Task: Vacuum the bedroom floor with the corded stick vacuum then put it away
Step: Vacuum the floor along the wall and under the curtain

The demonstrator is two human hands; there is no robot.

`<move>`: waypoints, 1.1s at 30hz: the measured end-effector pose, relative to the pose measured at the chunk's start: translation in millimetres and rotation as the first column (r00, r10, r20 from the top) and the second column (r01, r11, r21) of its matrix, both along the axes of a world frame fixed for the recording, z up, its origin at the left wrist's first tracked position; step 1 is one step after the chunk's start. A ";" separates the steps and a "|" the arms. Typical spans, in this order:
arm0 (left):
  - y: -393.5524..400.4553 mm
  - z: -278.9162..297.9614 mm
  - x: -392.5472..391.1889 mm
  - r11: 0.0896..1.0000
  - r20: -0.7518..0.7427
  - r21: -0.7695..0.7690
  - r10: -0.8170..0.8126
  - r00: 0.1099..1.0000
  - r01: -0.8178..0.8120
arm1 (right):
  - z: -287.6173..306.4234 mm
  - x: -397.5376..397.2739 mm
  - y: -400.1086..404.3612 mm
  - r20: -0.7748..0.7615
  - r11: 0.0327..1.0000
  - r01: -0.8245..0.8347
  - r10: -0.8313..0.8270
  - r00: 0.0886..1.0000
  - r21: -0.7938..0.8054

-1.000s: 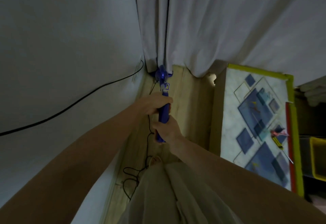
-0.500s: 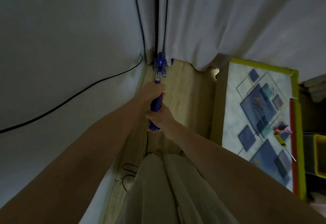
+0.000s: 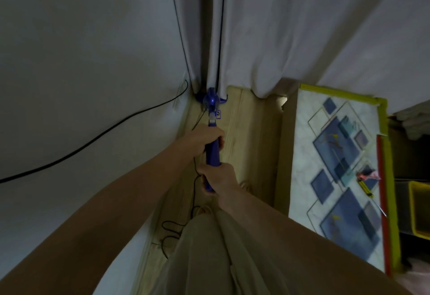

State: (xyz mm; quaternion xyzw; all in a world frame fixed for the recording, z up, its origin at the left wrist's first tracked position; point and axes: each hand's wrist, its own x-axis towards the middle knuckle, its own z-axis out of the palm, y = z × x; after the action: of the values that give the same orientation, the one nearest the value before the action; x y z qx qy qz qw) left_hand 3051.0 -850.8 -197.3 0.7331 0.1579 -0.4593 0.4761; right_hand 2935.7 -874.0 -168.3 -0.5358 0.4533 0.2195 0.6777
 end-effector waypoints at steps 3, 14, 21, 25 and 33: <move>-3.8 -0.4 7.3 1.000 0.005 -0.009 0.024 1.000 -0.024 | -0.8 12.6 -6.1 -0.005 0.999 -0.043 0.043 0.999 0.015; -20.5 -12.7 29.9 0.998 -0.011 -0.067 -0.008 1.000 0.007 | -21.9 35.8 -27.7 -0.025 0.995 0.026 -0.023 0.999 0.097; -32.9 -4.4 5.9 0.940 -0.090 -0.315 0.107 0.990 -0.130 | -5.1 12.7 -57.5 0.054 0.999 0.036 -0.038 0.998 0.033; -45.0 1.8 -7.7 0.938 -0.075 -0.340 0.045 0.996 -0.068 | 3.6 -6.0 -73.9 0.078 1.000 0.021 -0.020 0.997 -0.009; -48.2 -26.0 -20.1 0.952 -0.019 -0.305 0.023 1.000 -0.028 | -14.4 -14.4 -77.4 0.026 0.995 -0.078 0.080 0.996 -0.054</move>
State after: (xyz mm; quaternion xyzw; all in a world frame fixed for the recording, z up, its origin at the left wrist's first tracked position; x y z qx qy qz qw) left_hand 3030.9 -899.0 -223.3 0.6451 0.0980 -0.4776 0.5884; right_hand 2921.3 -951.4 -182.6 -0.5742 0.4276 0.2264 0.6604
